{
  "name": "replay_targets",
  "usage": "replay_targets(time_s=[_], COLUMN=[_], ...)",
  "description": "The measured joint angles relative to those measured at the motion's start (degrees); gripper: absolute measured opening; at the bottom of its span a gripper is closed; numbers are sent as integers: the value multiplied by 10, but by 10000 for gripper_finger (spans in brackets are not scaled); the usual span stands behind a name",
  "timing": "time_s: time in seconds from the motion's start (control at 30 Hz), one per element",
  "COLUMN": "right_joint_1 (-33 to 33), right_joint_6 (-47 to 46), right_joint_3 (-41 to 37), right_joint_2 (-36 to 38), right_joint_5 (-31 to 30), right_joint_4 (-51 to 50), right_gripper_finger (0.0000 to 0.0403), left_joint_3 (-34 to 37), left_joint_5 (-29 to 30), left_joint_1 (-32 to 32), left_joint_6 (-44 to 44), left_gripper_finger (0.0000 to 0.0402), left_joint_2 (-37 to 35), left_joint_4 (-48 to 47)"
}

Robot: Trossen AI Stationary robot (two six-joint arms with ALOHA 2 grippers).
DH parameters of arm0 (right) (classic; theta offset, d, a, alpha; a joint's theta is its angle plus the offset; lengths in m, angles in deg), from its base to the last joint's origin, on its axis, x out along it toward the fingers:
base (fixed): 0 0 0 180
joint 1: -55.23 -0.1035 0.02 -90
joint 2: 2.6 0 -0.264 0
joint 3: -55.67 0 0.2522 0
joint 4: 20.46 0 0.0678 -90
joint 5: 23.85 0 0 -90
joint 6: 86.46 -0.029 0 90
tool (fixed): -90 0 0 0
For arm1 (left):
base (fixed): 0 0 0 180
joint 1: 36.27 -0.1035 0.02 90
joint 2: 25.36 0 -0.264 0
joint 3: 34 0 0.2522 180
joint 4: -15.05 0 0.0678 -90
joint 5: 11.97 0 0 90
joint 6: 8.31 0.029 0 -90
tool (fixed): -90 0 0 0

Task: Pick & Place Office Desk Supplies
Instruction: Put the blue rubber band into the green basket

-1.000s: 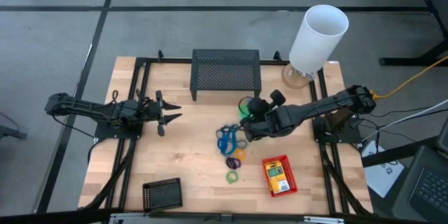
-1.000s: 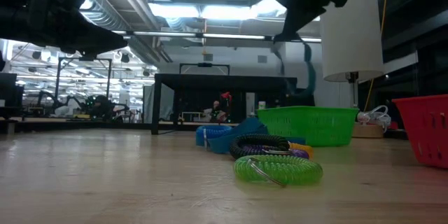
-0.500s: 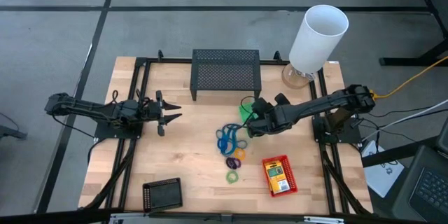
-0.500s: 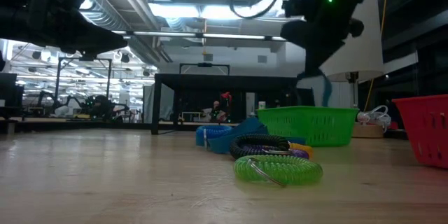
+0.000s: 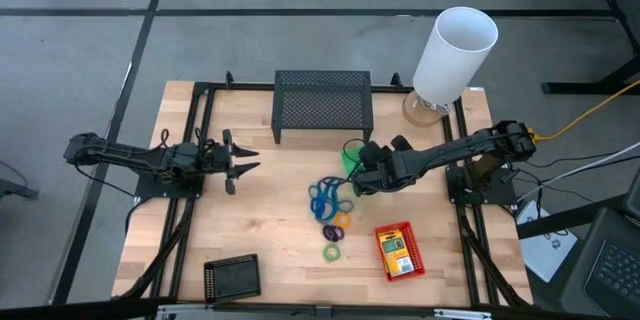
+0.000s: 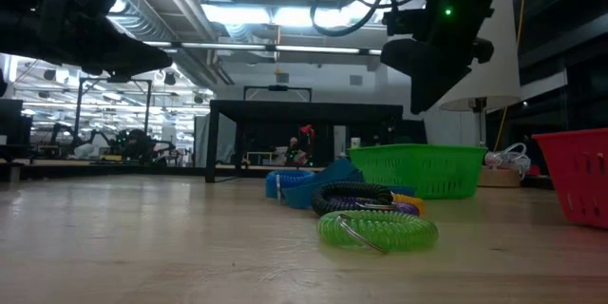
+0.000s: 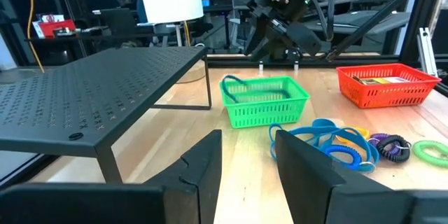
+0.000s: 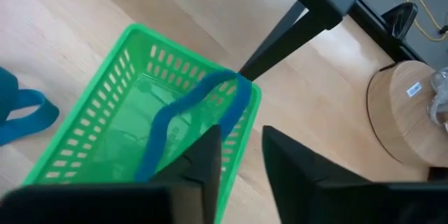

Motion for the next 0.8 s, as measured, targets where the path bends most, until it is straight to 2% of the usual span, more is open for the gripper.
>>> replay_targets(time_s=[0.27,0.43,0.57,0.8], right_joint_1=[0,-1,-6,-16], right_joint_6=[26,54,126,247], right_joint_3=[0,4,4,5], right_joint_2=[0,-1,-1,-1], right_joint_5=[-3,-6,-2,104], right_joint_4=[17,33,101,283], right_gripper_finger=[166,169,163,157], left_joint_3=[0,0,0,0], left_joint_5=[0,0,1,1], left_joint_1=[0,0,0,0], left_joint_6=[-10,-11,-11,-13], left_gripper_finger=[129,129,129,129], left_joint_2=[0,0,0,0], left_joint_4=[-4,-4,-4,-4])
